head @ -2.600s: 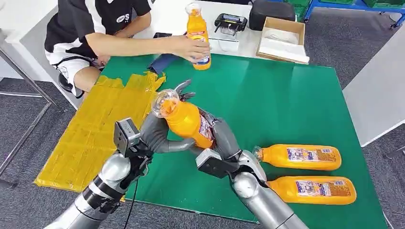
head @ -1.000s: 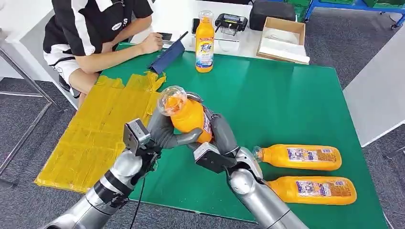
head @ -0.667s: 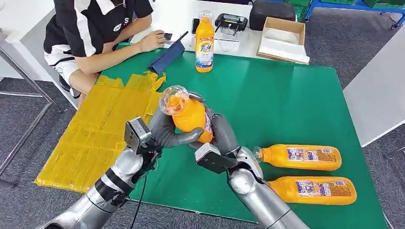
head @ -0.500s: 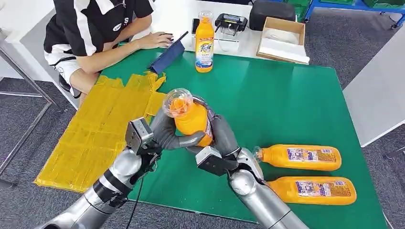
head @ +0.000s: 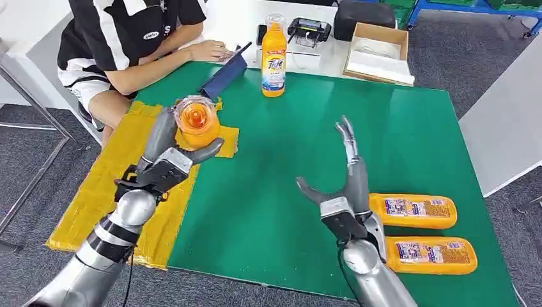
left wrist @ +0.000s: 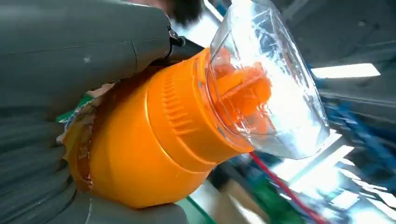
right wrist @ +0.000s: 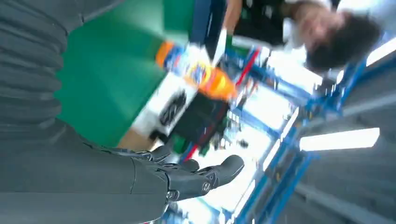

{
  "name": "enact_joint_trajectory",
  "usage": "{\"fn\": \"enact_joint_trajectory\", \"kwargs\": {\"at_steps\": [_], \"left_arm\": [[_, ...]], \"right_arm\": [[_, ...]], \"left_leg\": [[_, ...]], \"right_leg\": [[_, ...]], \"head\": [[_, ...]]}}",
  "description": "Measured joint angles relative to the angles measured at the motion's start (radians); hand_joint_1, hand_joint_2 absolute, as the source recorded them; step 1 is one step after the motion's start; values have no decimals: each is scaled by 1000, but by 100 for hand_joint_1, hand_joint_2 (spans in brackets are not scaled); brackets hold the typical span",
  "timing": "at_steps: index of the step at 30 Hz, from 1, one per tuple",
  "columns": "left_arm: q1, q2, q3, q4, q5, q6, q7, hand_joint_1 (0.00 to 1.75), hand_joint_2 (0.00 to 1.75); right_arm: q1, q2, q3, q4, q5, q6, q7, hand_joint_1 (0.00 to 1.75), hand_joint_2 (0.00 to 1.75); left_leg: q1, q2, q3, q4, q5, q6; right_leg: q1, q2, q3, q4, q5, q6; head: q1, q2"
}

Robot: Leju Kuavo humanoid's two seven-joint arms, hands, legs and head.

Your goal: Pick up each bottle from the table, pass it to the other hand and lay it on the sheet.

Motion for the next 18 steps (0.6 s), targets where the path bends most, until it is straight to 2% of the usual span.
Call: {"fn": "enact_joint_trajectory", "kwargs": {"at_steps": [5, 9, 13, 18], "left_arm": [[-49, 20, -20, 118, -327, 42, 82, 175, 175], [-97, 21, -64, 239, -499, 91, 118, 175, 175], [-184, 16, -148, 425, -831, 149, 227, 175, 175], [-247, -29, -185, 675, -808, 131, 241, 175, 175]], "right_arm": [[82, -23, -90, -151, 109, -40, 25, 0, 175], [105, -41, -118, -223, 184, -23, 67, 0, 175], [108, -78, -122, -281, 306, 20, 127, 0, 175], [118, -134, -144, -368, 418, 74, 192, 0, 175]], "left_leg": [[0, 0, 0, 0, 0, 0], [0, 0, 0, 0, 0, 0], [0, 0, 1, 0, 1, 1], [-1, 2, 1, 0, 1, 1]], "right_leg": [[0, 0, 0, 0, 0, 0], [0, 0, 0, 0, 1, 0], [0, 0, 1, 0, 1, 0], [0, 0, 1, 0, 1, 0]], "head": [[0, 0], [0, 0], [0, 0], [0, 0]]}}
